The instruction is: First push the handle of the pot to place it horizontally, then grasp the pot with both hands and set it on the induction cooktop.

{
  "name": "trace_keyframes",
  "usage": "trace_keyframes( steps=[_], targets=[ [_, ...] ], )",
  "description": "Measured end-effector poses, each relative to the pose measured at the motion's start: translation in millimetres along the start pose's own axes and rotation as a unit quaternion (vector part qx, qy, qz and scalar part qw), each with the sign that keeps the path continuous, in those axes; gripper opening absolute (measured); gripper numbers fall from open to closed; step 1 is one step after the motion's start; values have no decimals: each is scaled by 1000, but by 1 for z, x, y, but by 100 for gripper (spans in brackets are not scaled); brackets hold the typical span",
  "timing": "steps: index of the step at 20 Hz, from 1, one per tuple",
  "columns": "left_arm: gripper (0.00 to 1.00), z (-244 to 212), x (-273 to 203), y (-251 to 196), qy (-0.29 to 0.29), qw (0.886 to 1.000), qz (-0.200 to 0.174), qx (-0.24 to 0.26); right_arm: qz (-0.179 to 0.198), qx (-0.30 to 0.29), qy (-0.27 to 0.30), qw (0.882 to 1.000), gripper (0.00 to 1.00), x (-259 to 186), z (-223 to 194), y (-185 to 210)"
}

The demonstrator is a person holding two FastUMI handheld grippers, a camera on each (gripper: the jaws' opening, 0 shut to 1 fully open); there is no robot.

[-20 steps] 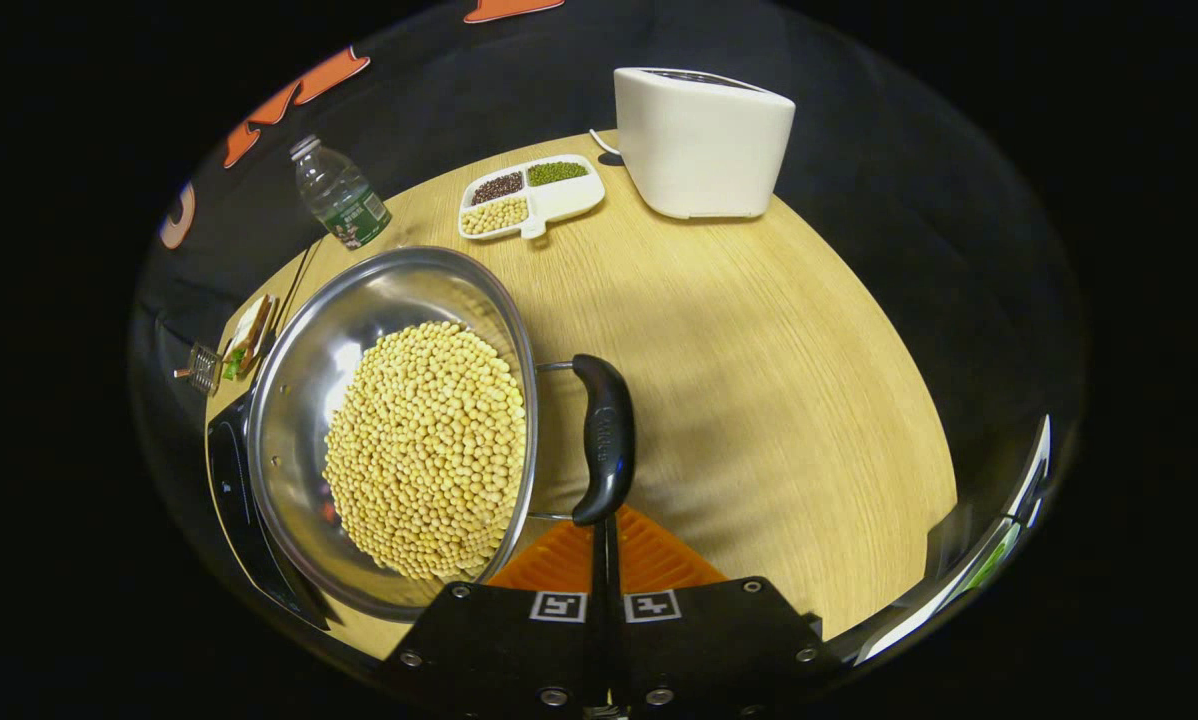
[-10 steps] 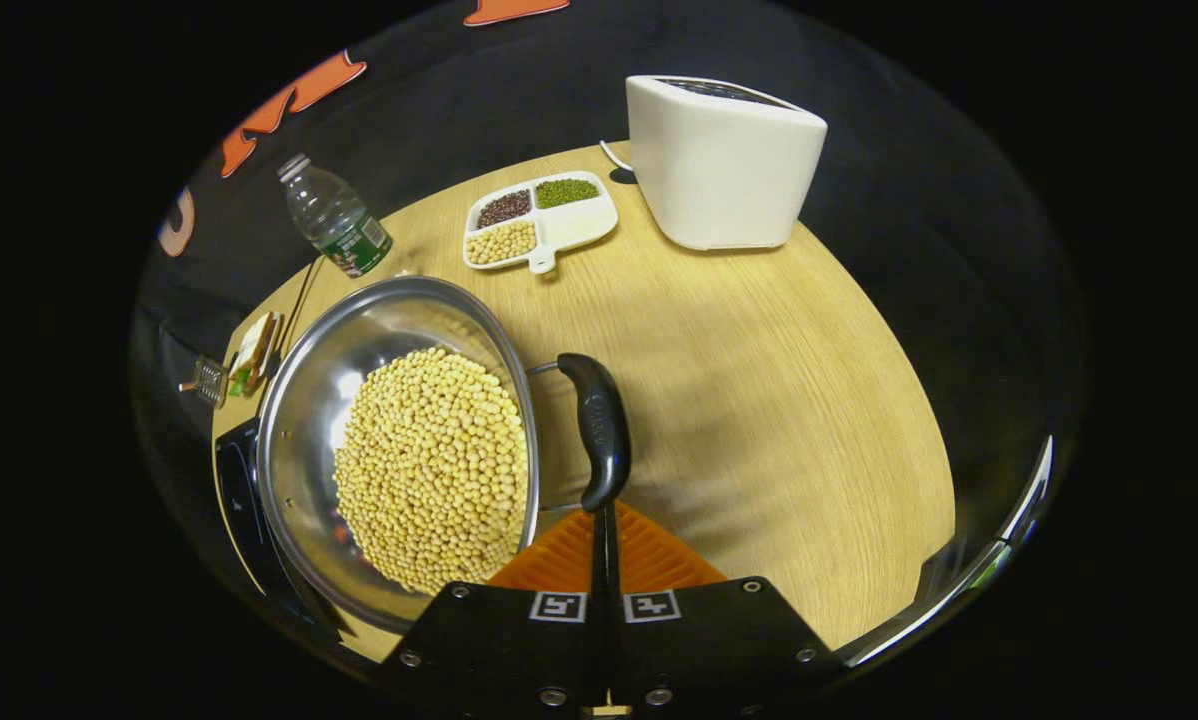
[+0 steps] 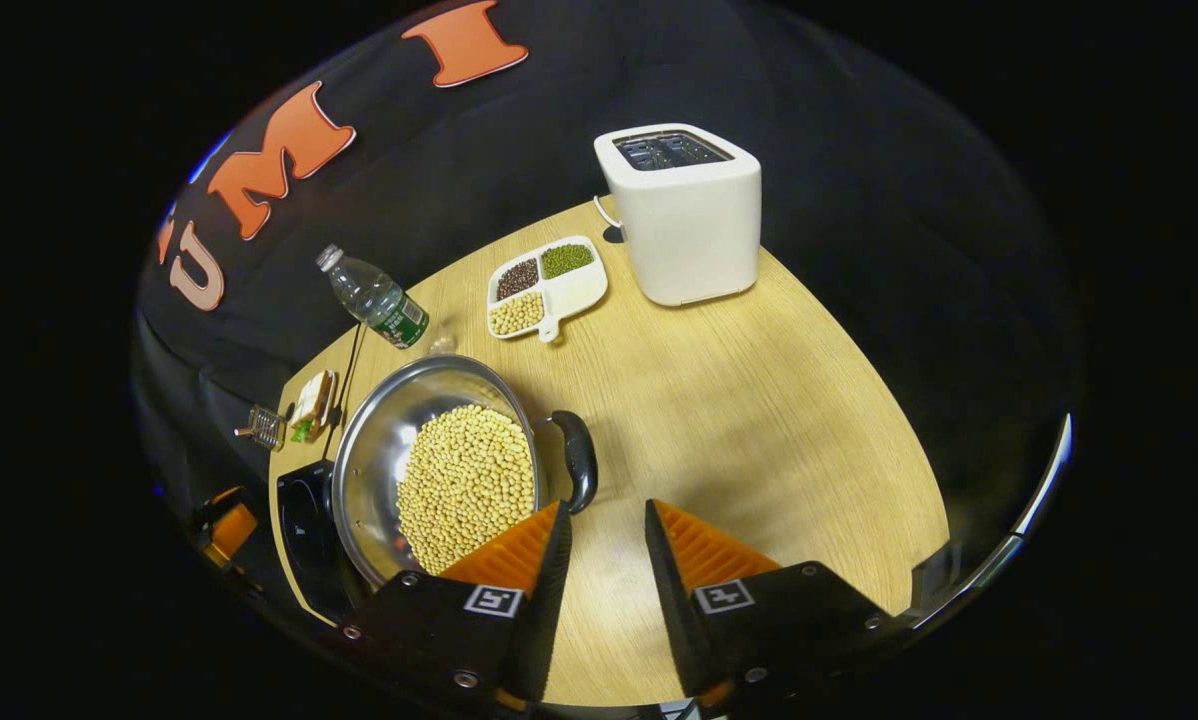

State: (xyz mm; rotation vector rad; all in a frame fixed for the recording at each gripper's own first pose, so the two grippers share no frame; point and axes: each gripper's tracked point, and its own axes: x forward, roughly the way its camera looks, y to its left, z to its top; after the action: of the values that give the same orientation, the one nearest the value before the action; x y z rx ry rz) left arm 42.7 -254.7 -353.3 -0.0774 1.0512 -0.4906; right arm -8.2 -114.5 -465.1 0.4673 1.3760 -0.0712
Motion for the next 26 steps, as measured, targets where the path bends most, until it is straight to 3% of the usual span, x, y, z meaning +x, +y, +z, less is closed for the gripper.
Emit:
trace_keyframes(
  steps=[2, 3, 4, 8, 11, 12, 17, 21, 23, 26],
  targets=[
    [97, -13, 19, -10, 39, 999, -6, -9, 4, 0, 0, 1000, 60, 2, 3, 4],
    [98, -17, 30, -14, 50, 999, -7, -10, 6, -3, 0, 1000, 56, 5, 3, 7],
    [98, -19, 39, -14, 59, 998, -2, -7, 7, -6, 1, 1000, 68, 6, 4, 9],
    [98, -23, 69, 0, 82, 995, 49, -8, -2, -19, 2, 1000, 77, 15, 9, 17],
    [98, -29, 85, 12, 100, 992, 76, -22, -22, -27, 8, 999, 68, 29, 10, 18],
    [98, -31, 91, 13, 106, 991, 79, -30, -31, -31, 12, 999, 77, 34, 9, 17],
    [100, -47, 112, 16, 126, 987, 94, -32, -44, -33, 25, 998, 77, 61, 7, 26],
    [89, -47, 119, 27, 123, 985, 115, -31, -50, -43, 37, 997, 78, 73, 2, 33],
    [75, -47, 122, 28, 122, 985, 116, -36, -68, -50, 36, 996, 73, 80, 2, 29],
    [73, -45, 122, 29, 115, 985, 119, -41, -68, -49, 37, 996, 66, 80, 2, 29]
  ],
)
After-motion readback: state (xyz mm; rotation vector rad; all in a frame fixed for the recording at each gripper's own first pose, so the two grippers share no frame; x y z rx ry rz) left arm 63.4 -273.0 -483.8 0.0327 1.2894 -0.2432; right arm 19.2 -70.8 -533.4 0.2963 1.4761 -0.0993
